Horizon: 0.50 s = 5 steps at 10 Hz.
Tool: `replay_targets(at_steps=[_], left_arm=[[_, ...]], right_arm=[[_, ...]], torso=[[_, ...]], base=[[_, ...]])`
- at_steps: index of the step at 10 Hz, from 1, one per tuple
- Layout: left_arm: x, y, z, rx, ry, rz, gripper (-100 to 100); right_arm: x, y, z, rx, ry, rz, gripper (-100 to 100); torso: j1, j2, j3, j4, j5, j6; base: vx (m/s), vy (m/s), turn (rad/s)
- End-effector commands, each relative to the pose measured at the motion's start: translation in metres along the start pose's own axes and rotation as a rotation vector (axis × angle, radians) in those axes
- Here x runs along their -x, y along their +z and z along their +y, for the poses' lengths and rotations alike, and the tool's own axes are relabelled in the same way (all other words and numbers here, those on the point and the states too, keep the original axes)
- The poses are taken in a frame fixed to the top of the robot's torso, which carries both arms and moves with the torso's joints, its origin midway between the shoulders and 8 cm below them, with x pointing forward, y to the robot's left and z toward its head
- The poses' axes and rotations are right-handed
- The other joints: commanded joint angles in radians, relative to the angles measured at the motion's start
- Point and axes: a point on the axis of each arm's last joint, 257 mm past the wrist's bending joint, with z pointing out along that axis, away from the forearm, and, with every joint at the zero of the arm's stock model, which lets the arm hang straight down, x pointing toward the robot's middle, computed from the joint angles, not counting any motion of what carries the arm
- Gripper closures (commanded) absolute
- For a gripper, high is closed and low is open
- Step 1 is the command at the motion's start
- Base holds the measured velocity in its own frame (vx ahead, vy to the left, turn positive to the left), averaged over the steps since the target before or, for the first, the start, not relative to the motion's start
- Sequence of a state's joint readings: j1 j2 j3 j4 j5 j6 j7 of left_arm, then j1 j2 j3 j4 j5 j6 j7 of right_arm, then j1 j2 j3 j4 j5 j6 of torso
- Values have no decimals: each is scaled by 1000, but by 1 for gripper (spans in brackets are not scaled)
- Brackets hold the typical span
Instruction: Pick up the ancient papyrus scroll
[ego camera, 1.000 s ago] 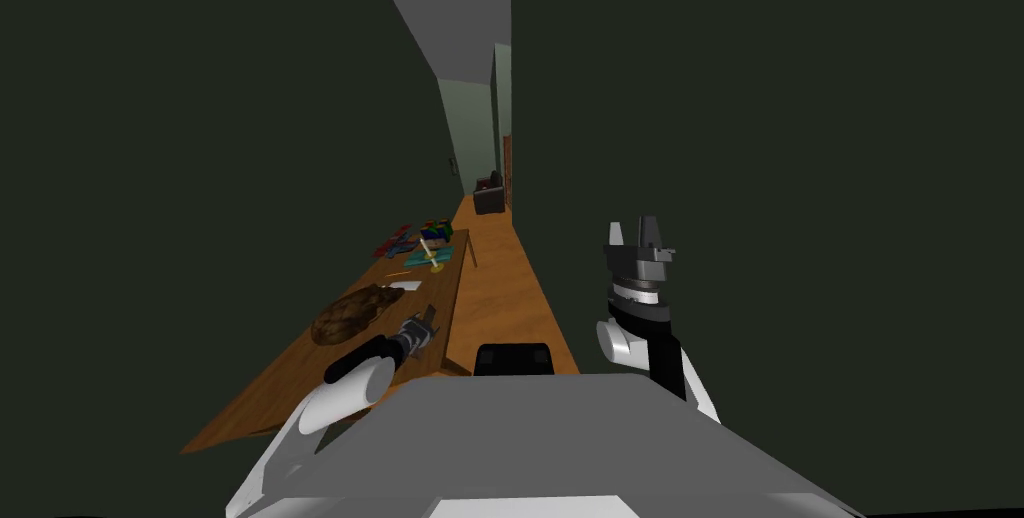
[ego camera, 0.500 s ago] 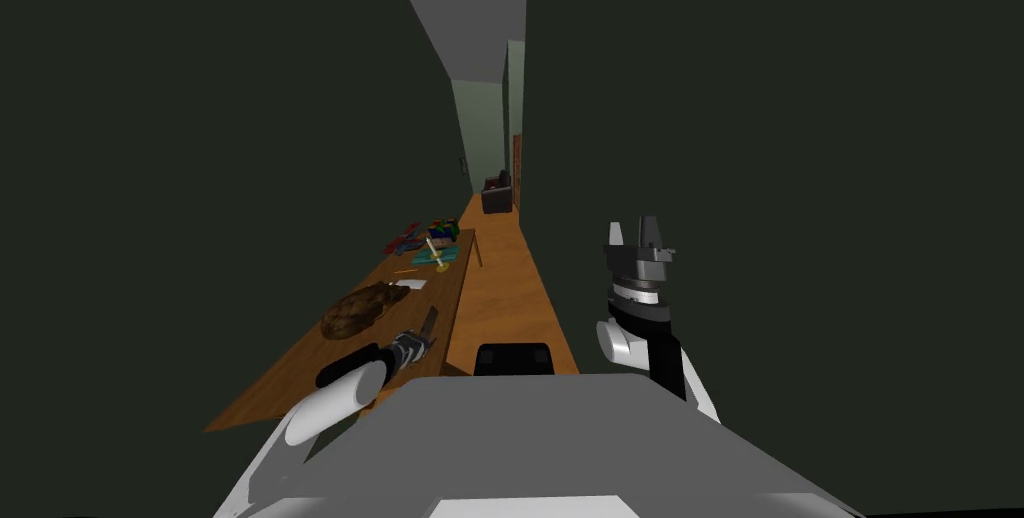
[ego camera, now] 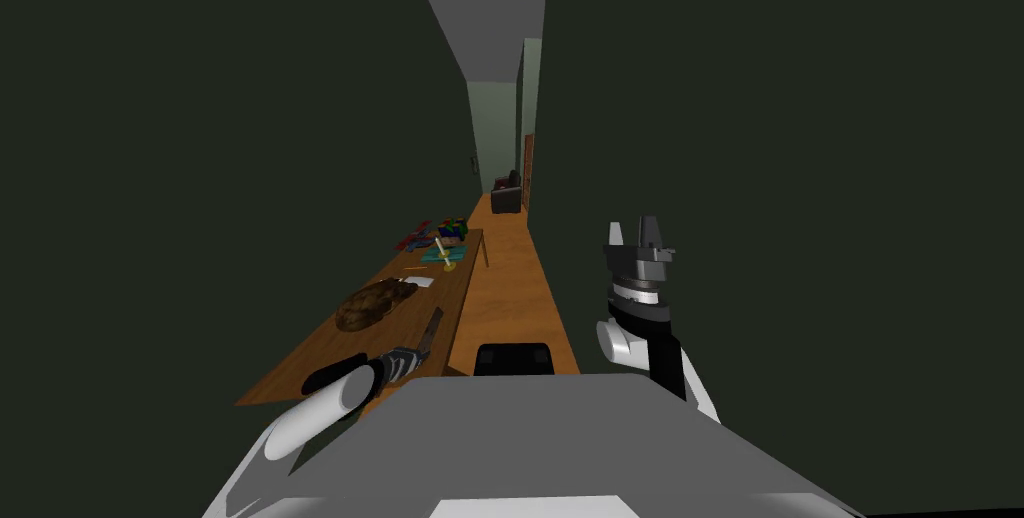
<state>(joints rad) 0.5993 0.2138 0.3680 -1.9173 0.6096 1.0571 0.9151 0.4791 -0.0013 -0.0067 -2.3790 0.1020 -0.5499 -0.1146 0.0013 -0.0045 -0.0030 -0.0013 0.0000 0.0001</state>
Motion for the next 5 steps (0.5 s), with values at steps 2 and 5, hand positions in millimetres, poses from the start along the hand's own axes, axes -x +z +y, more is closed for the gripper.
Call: replay_targets(at_steps=[2, 5], left_arm=[[20, 1, -2, 31, -90, -47, -100], [23, 0, -1, 38, -109, -58, 0]], right_arm=[[0, 0, 0, 0, 0, 0, 0], [0, 0, 0, 0, 0, 0, 0]], torso=[[0, 0, 0, 0, 0, 0], [1, 3, 1, 1, 0, 1]], base=[[77, -15, 136], [36, -3, 59]])
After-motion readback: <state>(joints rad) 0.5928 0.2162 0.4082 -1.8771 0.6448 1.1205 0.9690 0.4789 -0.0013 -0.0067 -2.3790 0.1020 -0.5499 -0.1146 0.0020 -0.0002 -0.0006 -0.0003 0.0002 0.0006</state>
